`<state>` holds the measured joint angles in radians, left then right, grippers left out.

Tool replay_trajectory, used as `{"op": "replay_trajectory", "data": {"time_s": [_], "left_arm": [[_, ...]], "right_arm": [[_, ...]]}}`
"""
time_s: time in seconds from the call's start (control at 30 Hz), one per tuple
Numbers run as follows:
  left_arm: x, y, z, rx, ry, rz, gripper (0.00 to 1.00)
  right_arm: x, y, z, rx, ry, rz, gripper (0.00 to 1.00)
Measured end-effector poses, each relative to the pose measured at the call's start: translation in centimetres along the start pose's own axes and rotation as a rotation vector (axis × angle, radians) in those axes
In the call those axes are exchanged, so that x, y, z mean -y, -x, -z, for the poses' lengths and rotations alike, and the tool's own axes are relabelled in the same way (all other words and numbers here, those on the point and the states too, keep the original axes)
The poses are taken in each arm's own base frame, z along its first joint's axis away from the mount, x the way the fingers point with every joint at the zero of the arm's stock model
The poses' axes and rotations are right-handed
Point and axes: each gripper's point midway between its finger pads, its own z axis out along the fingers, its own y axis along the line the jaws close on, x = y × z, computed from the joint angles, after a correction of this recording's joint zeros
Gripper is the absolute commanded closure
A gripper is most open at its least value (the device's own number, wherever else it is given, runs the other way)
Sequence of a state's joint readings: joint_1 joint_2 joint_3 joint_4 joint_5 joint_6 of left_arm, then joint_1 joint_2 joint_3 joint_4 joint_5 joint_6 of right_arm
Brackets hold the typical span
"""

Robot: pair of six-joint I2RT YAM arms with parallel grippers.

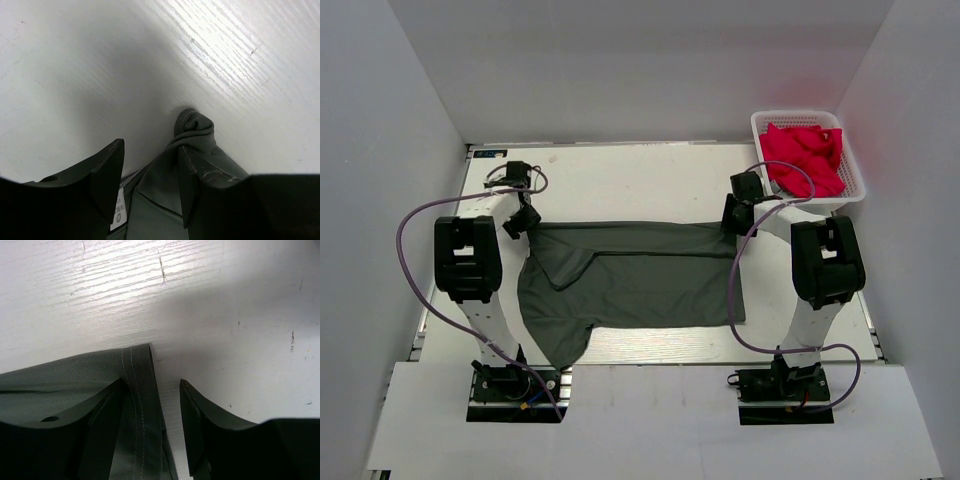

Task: Fold and stack the t-shirts
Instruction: Fold the flattened tshirt in 1/3 of the way

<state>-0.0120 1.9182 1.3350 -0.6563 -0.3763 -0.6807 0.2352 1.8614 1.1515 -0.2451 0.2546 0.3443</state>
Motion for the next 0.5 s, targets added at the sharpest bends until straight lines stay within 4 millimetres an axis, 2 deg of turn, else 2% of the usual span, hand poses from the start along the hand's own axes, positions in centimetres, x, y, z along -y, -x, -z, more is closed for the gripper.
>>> {"op": "replay_trajectory", "data": {"time_s": [0.17,0.33,0.5], "left_arm": [[0.0,0.4,-0.1,-0.01,-0.023,0.0,0.44],[1.1,0.5,0.0,-0.021,-0.09,-0.023,0.44],[2.2,0.4,0.1,-0.026,-0.144,-0.031,0.5]], "right_arm": [[-0.4,0.6,0.5,0.011,0.026,0.007,0.42],[-1.5,2.5,2.7,0.069,0.094,0.003,0.39],[-2.3,3.7,3.6,0.109,0.146,-0.002,0.39]]}}
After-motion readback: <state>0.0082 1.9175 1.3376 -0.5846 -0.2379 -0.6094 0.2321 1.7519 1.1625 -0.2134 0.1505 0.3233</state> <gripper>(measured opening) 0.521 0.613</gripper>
